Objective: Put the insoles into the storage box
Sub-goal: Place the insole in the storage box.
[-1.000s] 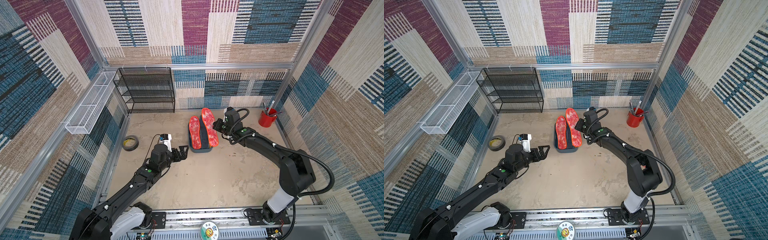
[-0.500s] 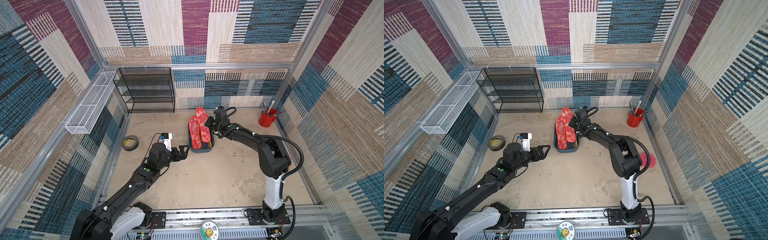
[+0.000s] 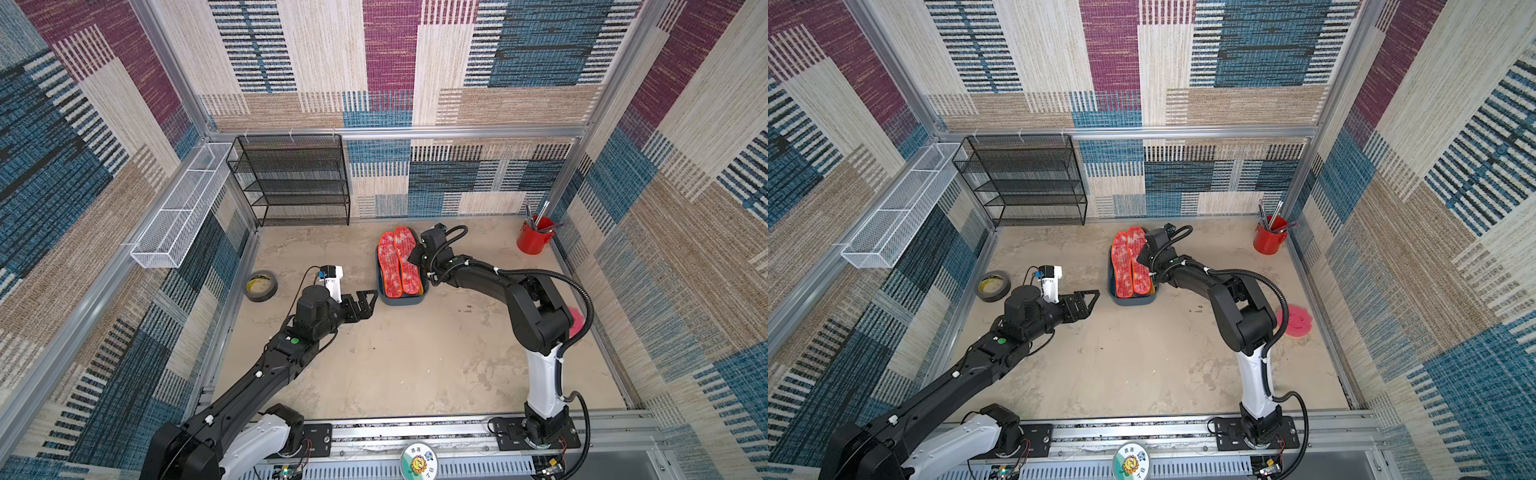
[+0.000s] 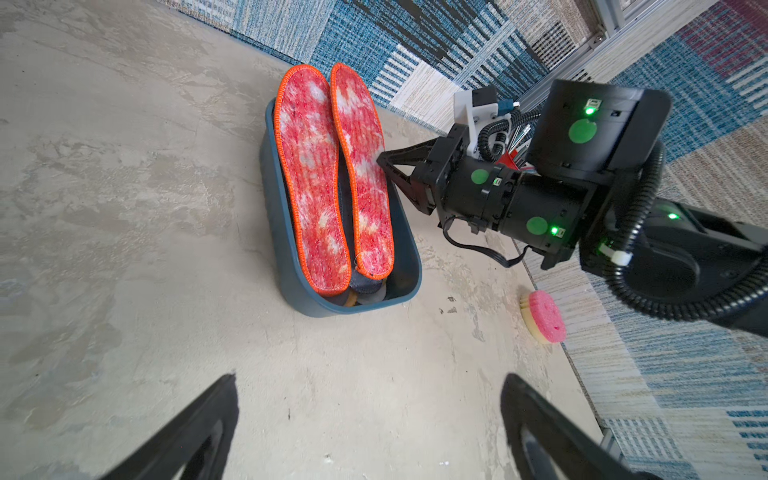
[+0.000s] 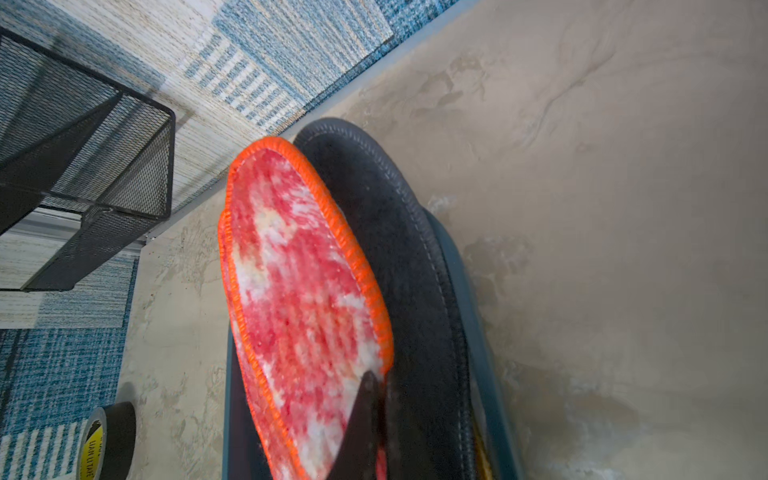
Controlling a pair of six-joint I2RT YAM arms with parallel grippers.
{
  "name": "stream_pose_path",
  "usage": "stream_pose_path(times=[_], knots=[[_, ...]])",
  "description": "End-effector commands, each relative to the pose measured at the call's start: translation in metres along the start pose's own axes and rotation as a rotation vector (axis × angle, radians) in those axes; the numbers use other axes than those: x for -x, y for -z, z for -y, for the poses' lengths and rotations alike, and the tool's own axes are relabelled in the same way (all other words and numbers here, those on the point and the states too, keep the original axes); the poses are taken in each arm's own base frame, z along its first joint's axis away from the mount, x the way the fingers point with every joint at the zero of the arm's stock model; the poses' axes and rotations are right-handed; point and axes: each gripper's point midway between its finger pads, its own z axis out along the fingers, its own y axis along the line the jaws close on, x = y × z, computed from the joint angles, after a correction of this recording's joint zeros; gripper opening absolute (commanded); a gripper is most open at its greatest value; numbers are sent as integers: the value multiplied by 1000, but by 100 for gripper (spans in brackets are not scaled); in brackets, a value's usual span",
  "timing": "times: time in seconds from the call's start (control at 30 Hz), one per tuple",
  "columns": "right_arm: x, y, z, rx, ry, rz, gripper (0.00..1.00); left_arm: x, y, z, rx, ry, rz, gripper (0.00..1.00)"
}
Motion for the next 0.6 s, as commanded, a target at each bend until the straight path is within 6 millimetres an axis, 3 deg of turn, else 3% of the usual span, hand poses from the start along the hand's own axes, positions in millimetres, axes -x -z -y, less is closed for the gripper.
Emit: stream_pose_path(times=[0.0,0.27,0.47,0.57], knots=[[7,3,4,-23,-34,72,0,2,3,2,-2,-24,-1,99],[-5,-3,7,-27,-16,36,2,2,3,0,-1,-21,1,99],[7,12,-11,-4,13,60,57,3,4,-1,2,-21,3,100],[10,25,-17,6,12,80,67,2,3,-1,1,-18,2,99]])
